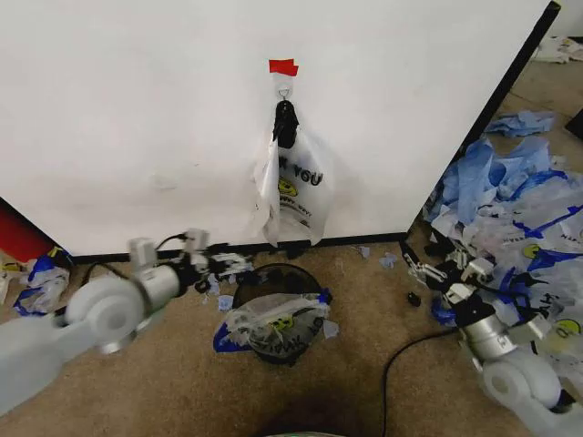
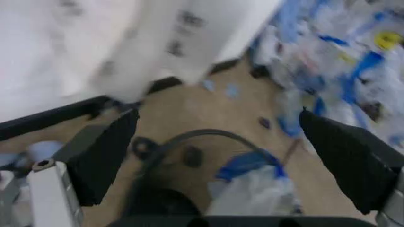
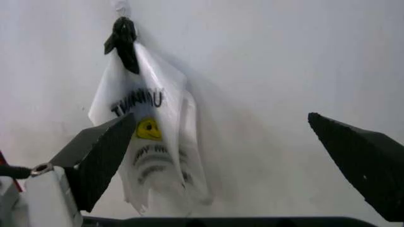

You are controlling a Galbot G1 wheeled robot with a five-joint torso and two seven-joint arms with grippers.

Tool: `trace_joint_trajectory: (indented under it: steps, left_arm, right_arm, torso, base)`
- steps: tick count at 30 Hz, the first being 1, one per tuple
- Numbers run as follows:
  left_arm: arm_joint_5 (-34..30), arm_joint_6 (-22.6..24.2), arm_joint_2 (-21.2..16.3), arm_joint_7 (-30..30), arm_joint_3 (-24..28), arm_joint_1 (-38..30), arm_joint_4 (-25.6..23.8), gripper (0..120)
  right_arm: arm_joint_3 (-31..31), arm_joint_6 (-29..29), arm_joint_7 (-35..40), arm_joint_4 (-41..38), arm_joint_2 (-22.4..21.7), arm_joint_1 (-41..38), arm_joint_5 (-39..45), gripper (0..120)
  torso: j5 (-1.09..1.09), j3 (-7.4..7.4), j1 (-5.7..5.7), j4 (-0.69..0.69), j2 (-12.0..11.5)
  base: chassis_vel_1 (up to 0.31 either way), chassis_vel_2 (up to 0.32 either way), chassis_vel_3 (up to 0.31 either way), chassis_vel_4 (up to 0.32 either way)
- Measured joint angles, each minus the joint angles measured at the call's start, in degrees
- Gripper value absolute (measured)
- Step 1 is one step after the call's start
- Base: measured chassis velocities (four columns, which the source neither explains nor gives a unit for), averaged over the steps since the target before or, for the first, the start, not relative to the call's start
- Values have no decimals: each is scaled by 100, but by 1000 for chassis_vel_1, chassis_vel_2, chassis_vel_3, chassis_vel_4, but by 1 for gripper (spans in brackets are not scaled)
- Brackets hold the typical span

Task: Pick up the garbage bag from the wall and place it over the trash bin.

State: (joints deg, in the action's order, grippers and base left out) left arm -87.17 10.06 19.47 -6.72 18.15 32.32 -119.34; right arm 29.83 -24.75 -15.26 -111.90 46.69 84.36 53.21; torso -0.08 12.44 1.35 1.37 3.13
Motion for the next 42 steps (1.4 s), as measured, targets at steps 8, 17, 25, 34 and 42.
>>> trace_joint_trajectory:
  steps: [8,17,25,34,42]
  left_arm:
    - [440,1059,501,136,1200,-1528,253,100]
    - [773,1274,1344,-41,2703,-2727,1394,100]
    - [871,1298,1607,15,3295,-2966,1647,99]
    - [1011,1279,1859,101,3659,-3248,2030,97]
    - [1085,1530,1749,196,3954,-3399,2004,72]
  right_arm:
    - [384,-134,-130,-51,564,679,-371,100]
    - [454,-203,-187,-59,841,916,-552,100]
    - [423,-204,-190,39,793,874,-557,100]
    - [288,-253,-240,217,752,771,-550,100]
    - [115,-291,-219,320,686,579,-562,100]
  torso:
    - [0,-1,0,-2,0]
    - [3,0,0,0,0]
    - [-1,0,0,-2,0]
    - [3,-1,-1,-1,0]
    - [1,0,0,-3,0]
  base:
    - [0,0,0,0]
    - [0,0,0,0]
    - [0,0,0,0]
    - [0,0,0,0]
    - [0,0,0,0]
